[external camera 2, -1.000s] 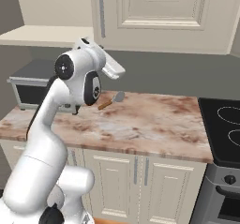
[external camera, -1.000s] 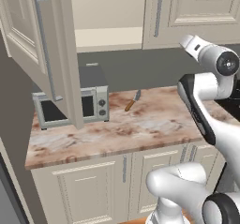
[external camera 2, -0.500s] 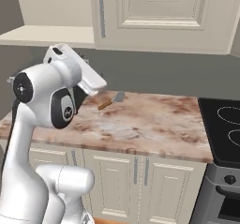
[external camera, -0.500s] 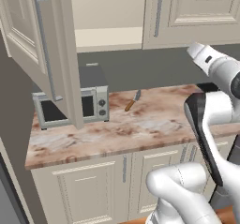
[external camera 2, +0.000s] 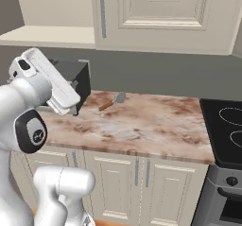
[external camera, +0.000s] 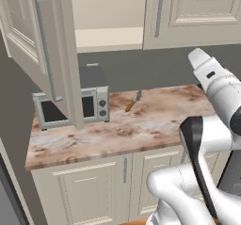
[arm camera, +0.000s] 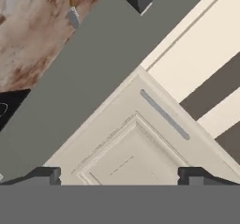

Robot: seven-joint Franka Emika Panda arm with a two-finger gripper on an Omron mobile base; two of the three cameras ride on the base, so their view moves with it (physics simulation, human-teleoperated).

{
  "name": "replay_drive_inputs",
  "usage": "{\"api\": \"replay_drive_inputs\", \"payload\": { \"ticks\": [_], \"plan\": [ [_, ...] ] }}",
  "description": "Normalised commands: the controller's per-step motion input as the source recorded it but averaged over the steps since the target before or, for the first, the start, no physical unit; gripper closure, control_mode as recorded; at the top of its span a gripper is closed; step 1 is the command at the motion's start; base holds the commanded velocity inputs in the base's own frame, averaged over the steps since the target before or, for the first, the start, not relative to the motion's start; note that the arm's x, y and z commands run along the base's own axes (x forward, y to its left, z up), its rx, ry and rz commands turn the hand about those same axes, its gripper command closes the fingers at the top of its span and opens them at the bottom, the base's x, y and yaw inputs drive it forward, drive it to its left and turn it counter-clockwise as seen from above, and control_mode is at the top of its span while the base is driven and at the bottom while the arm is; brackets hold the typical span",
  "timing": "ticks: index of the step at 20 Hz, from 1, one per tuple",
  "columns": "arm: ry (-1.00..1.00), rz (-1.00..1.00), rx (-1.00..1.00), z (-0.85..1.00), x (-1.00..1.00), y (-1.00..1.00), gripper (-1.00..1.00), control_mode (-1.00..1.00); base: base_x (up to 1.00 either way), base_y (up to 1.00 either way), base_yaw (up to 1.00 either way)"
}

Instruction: Close all open cabinet doors.

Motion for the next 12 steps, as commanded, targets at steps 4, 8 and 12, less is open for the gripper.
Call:
{"api": "replay_drive_inputs", "payload": {
  "ticks": [4, 8, 12],
  "plan": [
    [-0.19, 0.00, 0.25, 0.00, -0.38, 0.54, -1.00, -1.00, 0.00, 0.00, 0.00],
    [-0.26, 0.00, 0.28, 0.00, -0.39, 0.48, -1.00, -1.00, 0.00, 0.00, 0.00],
    [-0.24, 0.00, 0.31, 0.00, -0.50, 0.28, -1.00, -1.00, 0.00, 0.00, 0.00]
  ]
}}
